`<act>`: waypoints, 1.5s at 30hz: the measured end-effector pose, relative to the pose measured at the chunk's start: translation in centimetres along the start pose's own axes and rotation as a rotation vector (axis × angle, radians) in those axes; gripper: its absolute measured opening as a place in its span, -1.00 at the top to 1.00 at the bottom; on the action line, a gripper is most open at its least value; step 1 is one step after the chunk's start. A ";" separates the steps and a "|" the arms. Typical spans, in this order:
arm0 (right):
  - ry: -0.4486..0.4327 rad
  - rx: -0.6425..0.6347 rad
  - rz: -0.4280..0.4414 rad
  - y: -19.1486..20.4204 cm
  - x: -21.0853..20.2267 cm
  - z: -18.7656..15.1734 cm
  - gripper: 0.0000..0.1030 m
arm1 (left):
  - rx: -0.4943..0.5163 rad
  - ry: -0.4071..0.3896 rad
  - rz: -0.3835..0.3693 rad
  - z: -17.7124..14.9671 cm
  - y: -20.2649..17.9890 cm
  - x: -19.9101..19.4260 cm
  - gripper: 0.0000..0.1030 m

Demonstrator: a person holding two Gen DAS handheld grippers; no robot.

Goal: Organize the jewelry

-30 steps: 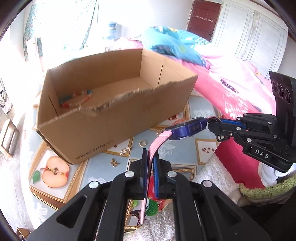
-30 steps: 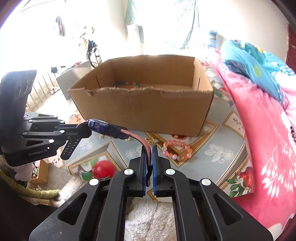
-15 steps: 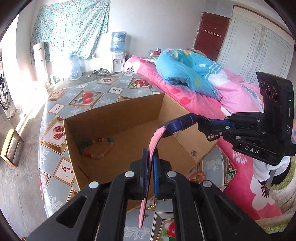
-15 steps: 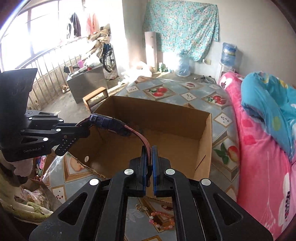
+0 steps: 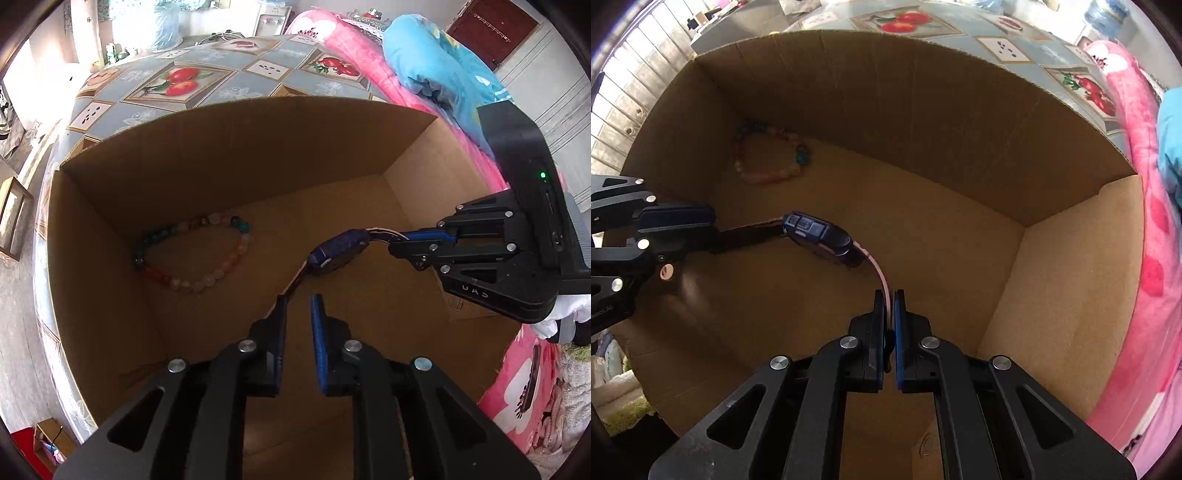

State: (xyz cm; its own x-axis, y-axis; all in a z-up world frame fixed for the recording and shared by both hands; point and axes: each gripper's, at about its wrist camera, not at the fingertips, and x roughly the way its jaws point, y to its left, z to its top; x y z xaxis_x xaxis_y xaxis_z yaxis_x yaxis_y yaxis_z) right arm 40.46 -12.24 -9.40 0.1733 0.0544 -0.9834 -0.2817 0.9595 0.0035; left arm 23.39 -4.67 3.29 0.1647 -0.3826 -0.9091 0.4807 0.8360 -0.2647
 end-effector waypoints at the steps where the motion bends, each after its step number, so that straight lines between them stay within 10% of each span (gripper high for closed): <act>1: 0.012 -0.004 -0.001 0.2 0.2 0.1 0.94 | -0.003 -0.009 -0.005 -0.1 0.1 -0.2 0.70; 21: -0.037 -0.046 -0.246 1.9 -1.5 2.0 0.63 | -0.020 -0.283 -0.049 -6.3 1.2 -10.2 0.36; 36: -0.162 -0.187 -0.153 8.8 -2.7 0.2 0.39 | -0.099 -0.381 -0.055 -10.7 2.5 -13.3 0.23; 45: -0.294 -0.110 -0.136 5.5 -9.9 -4.1 0.31 | -0.171 -0.430 0.000 -13.9 4.6 -14.5 0.18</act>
State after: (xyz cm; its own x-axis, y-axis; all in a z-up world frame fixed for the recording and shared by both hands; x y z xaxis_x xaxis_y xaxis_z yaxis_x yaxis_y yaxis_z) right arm 33.33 -8.61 -0.35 0.4759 0.0209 -0.8793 -0.3350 0.9287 -0.1592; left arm 11.29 10.23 10.82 0.5241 -0.4809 -0.7029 0.3377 0.8750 -0.3469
